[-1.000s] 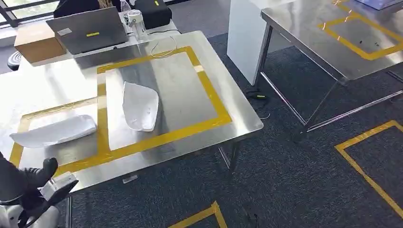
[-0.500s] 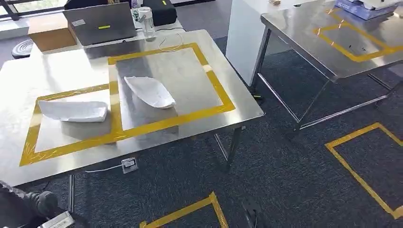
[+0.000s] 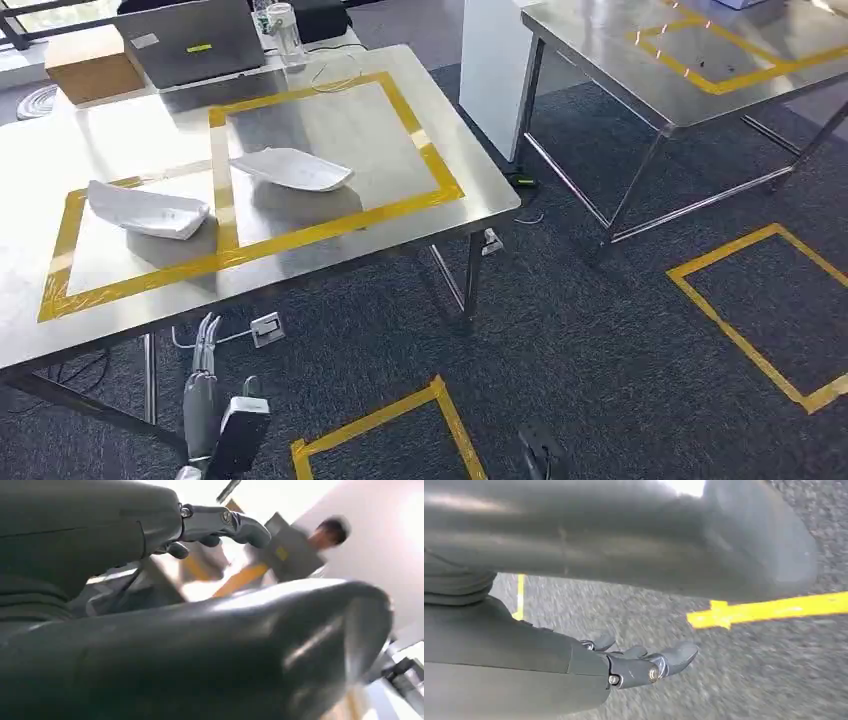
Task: Take the parts from the cabinet and place them on the table.
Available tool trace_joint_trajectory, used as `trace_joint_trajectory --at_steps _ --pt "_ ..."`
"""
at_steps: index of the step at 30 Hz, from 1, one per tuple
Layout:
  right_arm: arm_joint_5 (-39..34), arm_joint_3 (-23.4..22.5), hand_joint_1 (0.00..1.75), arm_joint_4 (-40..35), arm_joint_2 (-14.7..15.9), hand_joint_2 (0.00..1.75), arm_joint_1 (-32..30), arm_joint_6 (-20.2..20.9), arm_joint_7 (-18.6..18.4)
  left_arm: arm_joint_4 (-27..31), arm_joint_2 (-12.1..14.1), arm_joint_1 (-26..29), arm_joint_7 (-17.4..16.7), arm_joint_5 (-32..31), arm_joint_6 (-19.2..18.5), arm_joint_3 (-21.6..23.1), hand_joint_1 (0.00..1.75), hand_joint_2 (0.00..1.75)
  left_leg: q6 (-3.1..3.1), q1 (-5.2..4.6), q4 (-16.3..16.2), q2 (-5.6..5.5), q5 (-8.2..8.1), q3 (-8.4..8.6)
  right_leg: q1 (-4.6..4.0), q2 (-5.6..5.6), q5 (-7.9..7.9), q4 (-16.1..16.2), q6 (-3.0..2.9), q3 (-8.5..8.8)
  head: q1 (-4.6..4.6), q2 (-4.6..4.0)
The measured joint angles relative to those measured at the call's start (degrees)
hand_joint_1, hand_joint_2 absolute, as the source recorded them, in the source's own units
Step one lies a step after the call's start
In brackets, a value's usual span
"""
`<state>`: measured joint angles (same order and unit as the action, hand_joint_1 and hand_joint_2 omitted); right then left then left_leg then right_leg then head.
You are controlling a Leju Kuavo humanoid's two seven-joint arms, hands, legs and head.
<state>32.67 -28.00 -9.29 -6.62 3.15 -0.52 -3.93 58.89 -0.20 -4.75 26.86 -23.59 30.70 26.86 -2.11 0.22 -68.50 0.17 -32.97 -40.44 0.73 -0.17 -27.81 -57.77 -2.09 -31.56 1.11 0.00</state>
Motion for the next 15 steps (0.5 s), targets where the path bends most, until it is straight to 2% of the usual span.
trace_joint_trajectory --at_steps 1,2,3,4,5,6,7,8,10,11,12,13,14,15 --pt "-0.31 -0.28 0.0 0.0 -0.02 0.0 -0.25 0.11 0.13 -3.56 -0.57 -0.01 0.79 3.82 -2.88 0.0 0.0 0.0 -0.25 0.16 -3.96 0.01 -1.86 -0.59 0.01 -0.02 0.67 -0.04 0.07 -0.93 0.02 0.0" --pt "-0.54 -0.43 0.0 0.0 -0.02 0.0 -0.43 0.2 0.37 -7.09 -1.07 -0.01 1.65 6.99 -5.08 -0.02 0.0 0.0 -0.44 0.35 -6.6 0.01 -1.93 -0.6 0.06 -0.04 1.29 -0.12 0.22 -1.74 0.0 0.0" --pt "-0.63 -0.56 0.0 0.0 -0.02 0.0 -0.53 0.35 0.5 -10.28 -1.51 -0.17 2.42 8.63 -5.76 -0.06 0.0 0.0 -0.59 0.49 -7.25 0.02 -0.6 -0.01 0.14 -0.04 1.84 -0.27 0.39 -2.44 0.04 0.0" --pt "-0.63 -0.9 0.0 0.0 -0.02 0.0 -0.53 0.46 0.59 -14.34 -2.16 -0.51 2.42 9.8 -5.91 -0.13 0.0 0.0 -0.74 0.68 -5.63 0.01 2.18 2.07 0.31 -0.02 2.57 -0.52 0.7 -3.51 0.02 0.0" --pt "-0.61 -1.2 0.0 0.0 -0.04 0.0 -0.55 0.46 0.59 -17.98 -2.51 -0.92 1.67 10.17 -5.61 -0.15 0.0 0.0 -0.88 0.83 -2.3 0.01 4.08 4.88 0.5 -0.02 2.98 -0.76 1.04 -4.32 0.04 0.0" --pt "-0.48 -1.29 0.0 0.0 -0.04 0.0 -0.53 0.41 0.61 -21.03 -2.84 -1.51 0.96 10.19 -5.19 -0.15 0.0 0.0 -1.03 1.0 2.75 0.0 4.6 8.69 0.7 -0.01 3.37 -1.15 1.46 -5.05 0.02 0.0" --pt "-0.24 -1.33 0.0 -0.02 -0.02 0.0 -0.57 0.37 0.83 -24.64 -3.26 -2.34 -0.82 10.17 -5.06 -0.17 0.0 0.0 -1.13 0.83 8.04 -0.19 1.59 11.83 0.66 -0.01 3.76 -1.47 1.96 -5.57 -0.04 0.0" --pt "0.11 -1.33 0.0 -0.02 -0.02 0.0 -0.55 0.42 1.16 -27.8 -3.39 -2.7 -2.83 10.13 -5.08 -0.17 0.0 0.0 -0.08 0.34 10.17 -0.47 0.94 13.28 0.64 0.05 4.14 -1.66 2.42 -5.74 0.09 0.0" --pt "0.57 -1.33 0.0 -0.02 -0.04 0.0 -0.52 0.63 1.9 -32.13 -3.38 -2.52 -5.21 11.01 -6.85 -0.24 0.0 0.0 0.86 0.13 9.73 -0.28 1.32 12.2 0.72 0.05 5.24 -1.12 3.16 -5.56 -0.02 0.0" --pt "0.96 -1.33 0.0 -0.02 -0.04 0.0 -0.57 1.2 2.4 -34.77 -3.3 -2.61 -9.29 13.32 -10.74 -0.83 0.0 0.0 1.6 -0.04 9.91 -0.26 1.71 12.03 0.85 0.05 5.7 -0.79 3.76 -5.51 -0.02 0.0" --pt "1.31 -1.33 0.0 -0.02 0.0 0.0 -0.54 1.42 2.69 -36.82 -3.23 -2.46 -13.0 15.45 -13.79 -1.6 0.0 0.0 2.58 0.31 10.36 0.04 2.58 11.65 1.08 0.09 5.53 -1.0 4.08 -5.75 -0.02 0.0" --pt "1.62 -1.33 0.0 -0.02 0.02 0.0 -0.31 1.88 2.62 -38.94 -2.88 -2.0 -17.94 17.67 -16.24 -2.65 0.0 0.0 3.1 0.25 10.42 0.27 3.2 10.96 0.96 0.11 2.55 -2.43 4.11 -6.38 0.04 0.0" --pt "2.01 -1.31 0.0 -0.02 0.0 0.0 -0.09 2.36 2.27 -40.7 -2.4 -1.36 -24.1 20.01 -18.21 -3.99 0.0 0.0 3.45 0.24 10.39 0.44 3.82 10.18 0.96 0.12 -1.48 -5.59 4.13 -7.3 0.04 0.0" --pt "2.27 -1.27 0.0 -0.02 0.0 0.0 0.13 2.56 2.14 -41.86 -1.97 -0.57 -28.3 21.57 -19.07 -5.11 0.0 0.0 3.51 0.17 10.37 0.61 4.32 9.57 0.85 0.14 -4.56 -9.07 4.19 -8.1 0.11 0.0"
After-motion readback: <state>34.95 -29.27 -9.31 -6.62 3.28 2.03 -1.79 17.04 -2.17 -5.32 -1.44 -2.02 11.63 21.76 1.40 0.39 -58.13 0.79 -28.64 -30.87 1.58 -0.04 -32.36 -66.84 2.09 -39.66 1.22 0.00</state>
